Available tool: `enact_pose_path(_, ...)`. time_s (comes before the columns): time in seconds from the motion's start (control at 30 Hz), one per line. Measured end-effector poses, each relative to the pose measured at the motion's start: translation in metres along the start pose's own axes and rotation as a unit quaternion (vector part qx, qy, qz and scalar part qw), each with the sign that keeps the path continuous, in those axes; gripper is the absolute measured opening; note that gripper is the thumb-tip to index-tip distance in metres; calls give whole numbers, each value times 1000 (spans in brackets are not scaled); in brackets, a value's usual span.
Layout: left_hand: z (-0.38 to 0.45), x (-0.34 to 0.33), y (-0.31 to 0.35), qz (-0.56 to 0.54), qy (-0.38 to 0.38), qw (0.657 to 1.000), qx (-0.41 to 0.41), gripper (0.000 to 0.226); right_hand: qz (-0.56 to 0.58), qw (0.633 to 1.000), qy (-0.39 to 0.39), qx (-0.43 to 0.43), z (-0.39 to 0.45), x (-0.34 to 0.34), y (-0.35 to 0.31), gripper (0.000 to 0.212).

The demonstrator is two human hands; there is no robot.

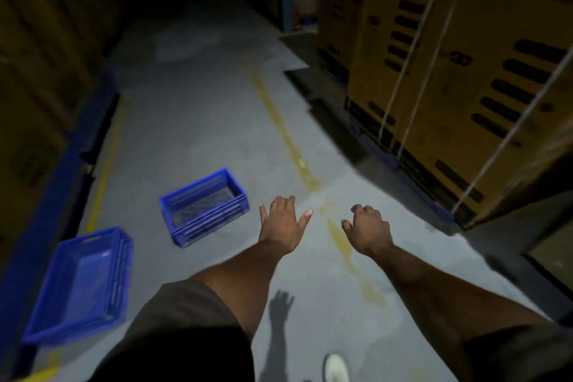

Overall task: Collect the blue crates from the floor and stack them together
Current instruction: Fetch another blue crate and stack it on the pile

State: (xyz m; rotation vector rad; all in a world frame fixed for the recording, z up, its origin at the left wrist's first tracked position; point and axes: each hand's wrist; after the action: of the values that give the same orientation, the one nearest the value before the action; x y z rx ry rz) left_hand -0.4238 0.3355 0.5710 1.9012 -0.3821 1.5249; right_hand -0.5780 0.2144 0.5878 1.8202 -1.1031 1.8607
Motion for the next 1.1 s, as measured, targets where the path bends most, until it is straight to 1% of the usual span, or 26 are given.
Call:
enact_pose_path(0.13, 31, 10, -62, -5, 17, 996, 86, 68, -4, 998, -32, 61, 53, -26, -53, 47)
enact_pose_path(0.3, 76, 27, -127, -23, 35, 982, 182, 69, 4, 990, -63, 125, 133, -50, -114, 47)
enact_pose_path(0.43, 111, 50, -175, -24, 57, 964, 259, 69, 8, 982, -93, 165, 191, -64, -158, 47)
enact_pose_path(0.53, 138, 63, -210, -50, 83, 946, 309, 65, 0, 977, -102, 188, 230, -73, -186, 47)
enact_pose_path(0.73, 177, 73, -274, -93, 84, 926, 356, 65, -23, 969, -133, 206, 293, -97, -240, 48)
enact_pose_path(0.83, 208, 75, -311, -100, 68, 925, 361, 65, -33, 968, -141, 204, 330, -114, -273, 48)
enact_pose_path(0.97, 265, 76, -371, -131, 56, 922, 359, 67, -32, 974, -143, 174, 383, -147, -320, 50)
enact_pose_path(1.07, 308, 72, -419, -160, 50, 925, 342, 83, -25, 979, -146, 139, 419, -178, -357, 51)
enact_pose_path(1.1, 320, 70, -434, -172, 40, 920, 349, 84, -22, 980, -151, 125, 429, -186, -369, 51)
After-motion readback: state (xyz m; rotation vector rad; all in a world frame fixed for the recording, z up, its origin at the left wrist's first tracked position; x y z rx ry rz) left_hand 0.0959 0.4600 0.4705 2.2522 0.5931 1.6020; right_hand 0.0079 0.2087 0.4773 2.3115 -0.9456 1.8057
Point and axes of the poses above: each hand's wrist, its own z-axis towards the middle knuckle, its own x-axis out of the back of the hand, y = z × x, and after that the axes turned 10 degrees about x, right-handed
